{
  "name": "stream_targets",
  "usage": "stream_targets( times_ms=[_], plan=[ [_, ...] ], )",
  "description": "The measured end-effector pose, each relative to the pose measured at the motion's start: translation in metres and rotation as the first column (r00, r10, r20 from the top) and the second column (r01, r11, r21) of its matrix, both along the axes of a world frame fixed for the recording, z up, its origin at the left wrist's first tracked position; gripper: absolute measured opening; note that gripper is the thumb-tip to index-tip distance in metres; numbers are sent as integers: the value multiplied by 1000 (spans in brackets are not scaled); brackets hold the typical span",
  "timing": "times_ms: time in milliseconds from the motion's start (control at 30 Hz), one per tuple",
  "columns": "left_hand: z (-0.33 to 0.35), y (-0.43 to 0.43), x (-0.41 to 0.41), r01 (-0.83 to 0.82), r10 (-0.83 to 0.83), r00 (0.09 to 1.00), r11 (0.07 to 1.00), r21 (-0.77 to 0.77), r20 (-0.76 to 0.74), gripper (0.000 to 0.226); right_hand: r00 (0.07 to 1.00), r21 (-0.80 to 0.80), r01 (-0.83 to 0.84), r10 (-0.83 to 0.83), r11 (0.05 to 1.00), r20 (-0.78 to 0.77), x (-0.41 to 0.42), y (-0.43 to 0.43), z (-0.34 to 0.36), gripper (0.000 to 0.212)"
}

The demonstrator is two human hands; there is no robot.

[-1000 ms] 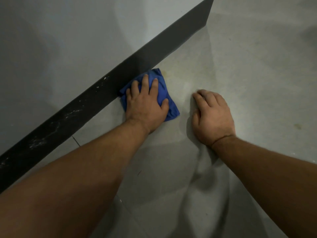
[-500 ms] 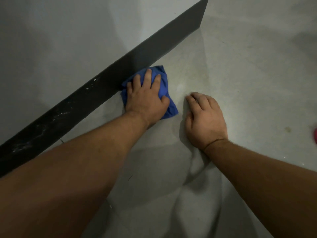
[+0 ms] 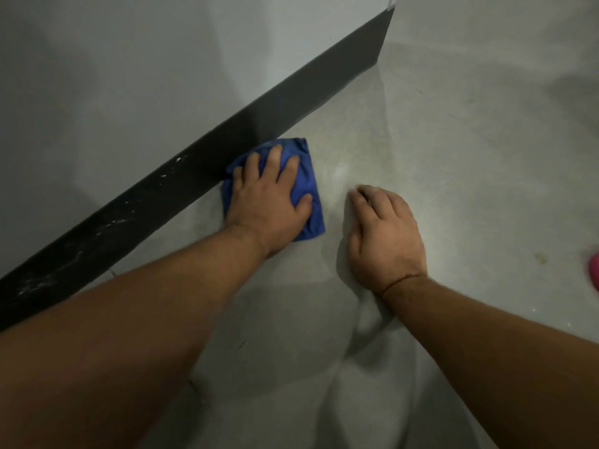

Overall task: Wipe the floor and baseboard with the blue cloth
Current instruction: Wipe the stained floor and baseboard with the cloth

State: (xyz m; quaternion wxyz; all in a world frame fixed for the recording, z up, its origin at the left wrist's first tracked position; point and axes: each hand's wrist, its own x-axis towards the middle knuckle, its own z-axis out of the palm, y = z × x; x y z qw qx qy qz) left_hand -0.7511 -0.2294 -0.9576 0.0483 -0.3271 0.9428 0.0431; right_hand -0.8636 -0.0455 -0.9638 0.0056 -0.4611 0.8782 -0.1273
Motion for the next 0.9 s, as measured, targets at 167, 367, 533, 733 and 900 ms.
stream_targets(
  times_ms=[167, 367, 533, 733, 900],
  plan=[
    [4, 37, 9, -4, 4, 1000, 1000, 16, -13, 72, 999, -54, -27, 25, 998, -44, -4, 0, -4, 55],
    [26, 56, 37, 23, -14, 999, 956, 293, -33, 80, 997, -160, -57, 48, 986, -63, -3, -1, -8, 49],
    [51, 58, 108, -69, 177, 961, 898, 434, -213, 84, 1000, -125, -2, 2, 992, -2, 8, -3, 5, 49],
    [28, 82, 230, -264, 343, 900, 920, 291, -269, 60, 981, -87, -191, 194, 978, 19, 91, -65, 29, 59],
    [21, 84, 275, -345, 411, 858, 905, 248, -309, 57, 987, 212, -51, 17, 976, 158, 119, -95, 16, 74]
  ],
)
